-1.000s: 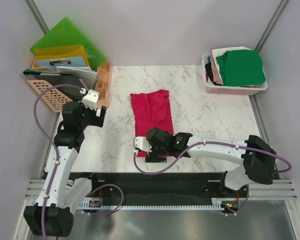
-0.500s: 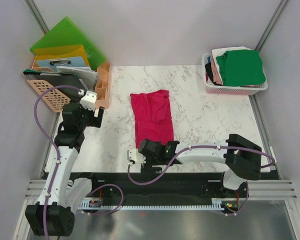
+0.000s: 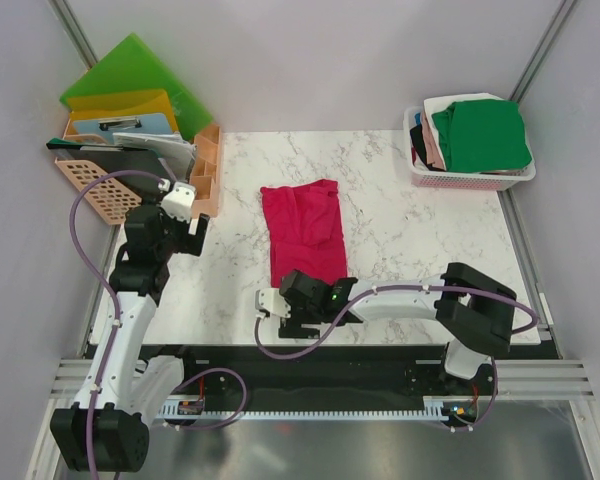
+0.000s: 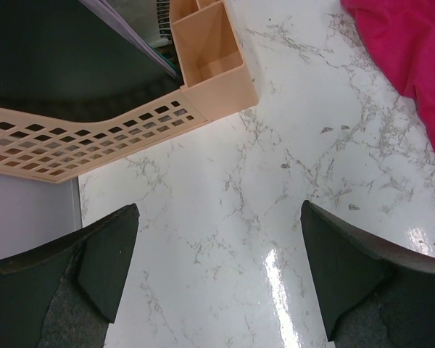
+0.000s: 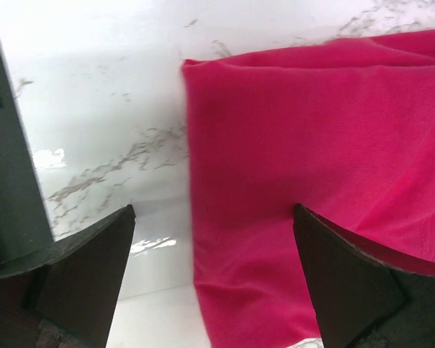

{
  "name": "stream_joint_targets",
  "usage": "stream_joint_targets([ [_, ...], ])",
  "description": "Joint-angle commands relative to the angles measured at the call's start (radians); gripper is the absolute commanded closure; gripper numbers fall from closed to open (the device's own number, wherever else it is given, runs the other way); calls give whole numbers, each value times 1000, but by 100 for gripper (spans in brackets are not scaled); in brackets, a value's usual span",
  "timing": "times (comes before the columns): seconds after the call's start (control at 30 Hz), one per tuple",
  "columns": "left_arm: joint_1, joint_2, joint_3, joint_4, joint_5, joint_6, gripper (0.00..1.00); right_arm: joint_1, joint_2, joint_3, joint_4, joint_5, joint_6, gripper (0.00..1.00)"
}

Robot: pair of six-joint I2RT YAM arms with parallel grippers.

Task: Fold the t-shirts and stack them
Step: Grab one side of the 2/3 rectangular tshirt with right arm

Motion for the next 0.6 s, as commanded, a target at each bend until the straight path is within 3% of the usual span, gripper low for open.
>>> stream_joint_targets([
  [0.0,5,-9,0,38,6,36,0,-49,63,-27,9,0,-15,2],
  [0.27,5,-17,-26,50,-6,57,0,-99,57,-58,-14,20,-50,2],
  [0.37,4,-14,-27,53,-6,65,0,-97,35,-65,-37,11,-52,7],
  [0.47,5,-6,-23,59,-1,67,0,-97,32,-58,-55,-5,-46,30],
  [0.5,5,-3,-21,61,3,65,0,-99,37,-53,-67,-14,-46,42],
  [0.57,5,3,-21,65,6,65,0,-97,41,-42,-74,-23,-43,52],
])
